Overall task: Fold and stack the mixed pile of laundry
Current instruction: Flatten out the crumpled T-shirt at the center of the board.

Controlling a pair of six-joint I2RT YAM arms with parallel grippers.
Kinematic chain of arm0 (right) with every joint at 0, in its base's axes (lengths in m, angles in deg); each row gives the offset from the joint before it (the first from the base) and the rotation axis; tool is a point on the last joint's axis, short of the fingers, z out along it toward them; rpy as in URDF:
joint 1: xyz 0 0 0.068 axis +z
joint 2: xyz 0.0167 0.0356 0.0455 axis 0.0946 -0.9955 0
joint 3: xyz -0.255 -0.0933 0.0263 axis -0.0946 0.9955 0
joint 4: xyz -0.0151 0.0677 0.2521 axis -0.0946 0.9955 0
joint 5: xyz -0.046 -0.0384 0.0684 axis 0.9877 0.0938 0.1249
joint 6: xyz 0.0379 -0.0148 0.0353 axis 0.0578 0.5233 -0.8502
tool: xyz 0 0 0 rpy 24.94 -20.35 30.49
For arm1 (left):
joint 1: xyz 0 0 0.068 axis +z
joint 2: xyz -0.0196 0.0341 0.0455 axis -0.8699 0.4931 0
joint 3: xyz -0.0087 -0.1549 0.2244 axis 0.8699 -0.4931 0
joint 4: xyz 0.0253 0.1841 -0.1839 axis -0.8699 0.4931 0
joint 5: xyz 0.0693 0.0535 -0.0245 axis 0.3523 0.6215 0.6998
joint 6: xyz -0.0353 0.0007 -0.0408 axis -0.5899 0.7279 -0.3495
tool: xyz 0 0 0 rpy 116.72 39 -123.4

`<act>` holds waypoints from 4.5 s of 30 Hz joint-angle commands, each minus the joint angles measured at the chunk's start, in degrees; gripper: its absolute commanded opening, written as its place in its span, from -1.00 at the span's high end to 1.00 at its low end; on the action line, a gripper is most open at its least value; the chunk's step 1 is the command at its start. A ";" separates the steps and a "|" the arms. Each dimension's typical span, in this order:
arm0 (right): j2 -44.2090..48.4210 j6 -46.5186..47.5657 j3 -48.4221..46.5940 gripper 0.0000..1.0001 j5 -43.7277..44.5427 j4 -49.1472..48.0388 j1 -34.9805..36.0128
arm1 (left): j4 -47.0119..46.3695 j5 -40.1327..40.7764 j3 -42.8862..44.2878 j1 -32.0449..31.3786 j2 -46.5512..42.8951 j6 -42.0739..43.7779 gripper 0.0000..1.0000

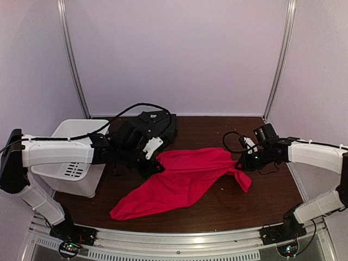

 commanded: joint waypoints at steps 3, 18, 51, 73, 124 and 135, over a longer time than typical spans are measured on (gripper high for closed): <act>3.57 0.08 0.87 1.00 3.54 3.52 -1.50 | -0.70 -3.21 -1.41 0.50 -0.67 1.37 0.73; 1.55 -0.38 1.81 1.00 0.42 1.40 -1.52 | -6.86 2.95 -2.54 0.08 3.77 -3.12 0.09; 7.01 -3.20 5.54 1.00 -0.56 3.78 -1.44 | -22.81 -16.25 -5.14 8.07 -5.38 -10.13 1.00; 7.76 1.43 -4.09 -0.02 -4.99 9.16 1.26 | -4.13 12.23 2.95 29.76 5.25 -17.52 1.00; 0.02 -5.58 7.84 1.00 -20.08 -1.83 -4.88 | 11.70 22.18 18.60 32.64 0.19 -8.61 1.00; -9.51 1.89 -8.11 -0.15 1.01 2.85 -5.28 | 7.09 2.29 20.71 32.57 11.26 -8.75 1.00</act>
